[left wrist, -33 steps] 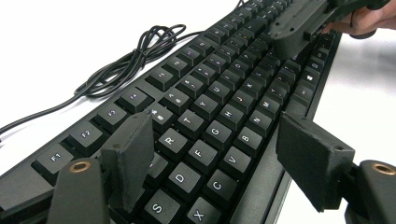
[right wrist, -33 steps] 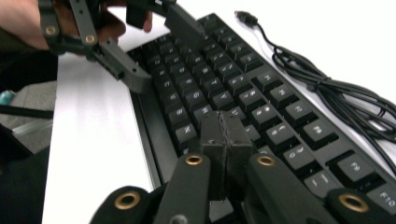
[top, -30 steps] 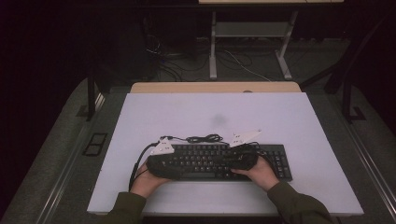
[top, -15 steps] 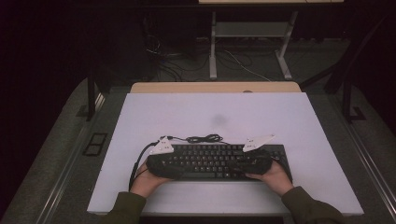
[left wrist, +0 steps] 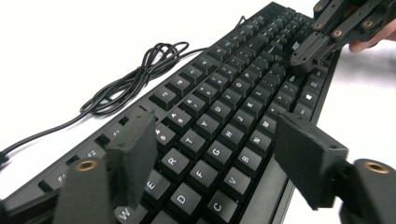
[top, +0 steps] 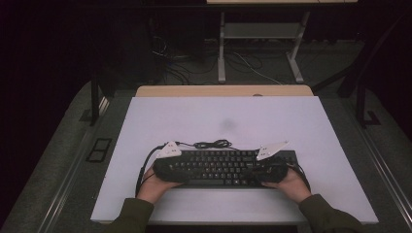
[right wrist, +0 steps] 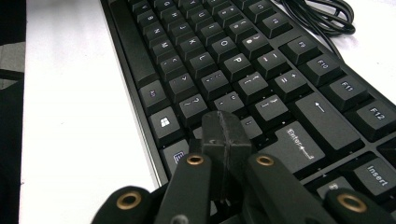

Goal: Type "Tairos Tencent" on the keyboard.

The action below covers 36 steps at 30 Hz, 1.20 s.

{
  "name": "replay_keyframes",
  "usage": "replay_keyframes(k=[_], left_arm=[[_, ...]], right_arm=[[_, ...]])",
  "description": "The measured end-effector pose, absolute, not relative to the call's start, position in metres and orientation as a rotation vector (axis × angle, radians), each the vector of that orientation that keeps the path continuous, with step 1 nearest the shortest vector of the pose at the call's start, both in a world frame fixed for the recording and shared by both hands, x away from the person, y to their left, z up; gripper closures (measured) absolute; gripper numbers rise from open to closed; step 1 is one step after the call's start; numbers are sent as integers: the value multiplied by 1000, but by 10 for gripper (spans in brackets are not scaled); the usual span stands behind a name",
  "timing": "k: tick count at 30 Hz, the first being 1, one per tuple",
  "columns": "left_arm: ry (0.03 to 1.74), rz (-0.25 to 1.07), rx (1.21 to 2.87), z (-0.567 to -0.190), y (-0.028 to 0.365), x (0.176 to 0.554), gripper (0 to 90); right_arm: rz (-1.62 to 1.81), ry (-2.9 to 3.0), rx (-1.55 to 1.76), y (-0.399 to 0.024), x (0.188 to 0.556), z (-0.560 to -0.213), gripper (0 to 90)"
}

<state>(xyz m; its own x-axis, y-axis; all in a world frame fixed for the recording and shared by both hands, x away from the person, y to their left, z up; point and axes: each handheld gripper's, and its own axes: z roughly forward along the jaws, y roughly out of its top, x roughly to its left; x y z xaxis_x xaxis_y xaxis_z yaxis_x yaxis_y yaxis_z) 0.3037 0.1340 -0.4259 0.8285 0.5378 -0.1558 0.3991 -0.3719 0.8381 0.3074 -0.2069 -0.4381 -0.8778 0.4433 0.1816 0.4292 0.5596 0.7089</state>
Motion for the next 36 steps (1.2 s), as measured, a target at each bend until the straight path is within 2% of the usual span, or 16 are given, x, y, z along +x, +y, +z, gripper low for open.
replay_keyframes(k=[5, 18, 36], left_arm=[[683, 175, 2003, -423, 131, 307, 409], [669, 159, 2081, -424, 123, 322, 885], [687, 157, 2172, -438, 112, 327, 890]], right_arm=[[1241, 2757, 768, -207, 308, -438, 894], [1249, 2764, 771, -208, 309, -438, 894], [1247, 2761, 757, -204, 307, -438, 894]])
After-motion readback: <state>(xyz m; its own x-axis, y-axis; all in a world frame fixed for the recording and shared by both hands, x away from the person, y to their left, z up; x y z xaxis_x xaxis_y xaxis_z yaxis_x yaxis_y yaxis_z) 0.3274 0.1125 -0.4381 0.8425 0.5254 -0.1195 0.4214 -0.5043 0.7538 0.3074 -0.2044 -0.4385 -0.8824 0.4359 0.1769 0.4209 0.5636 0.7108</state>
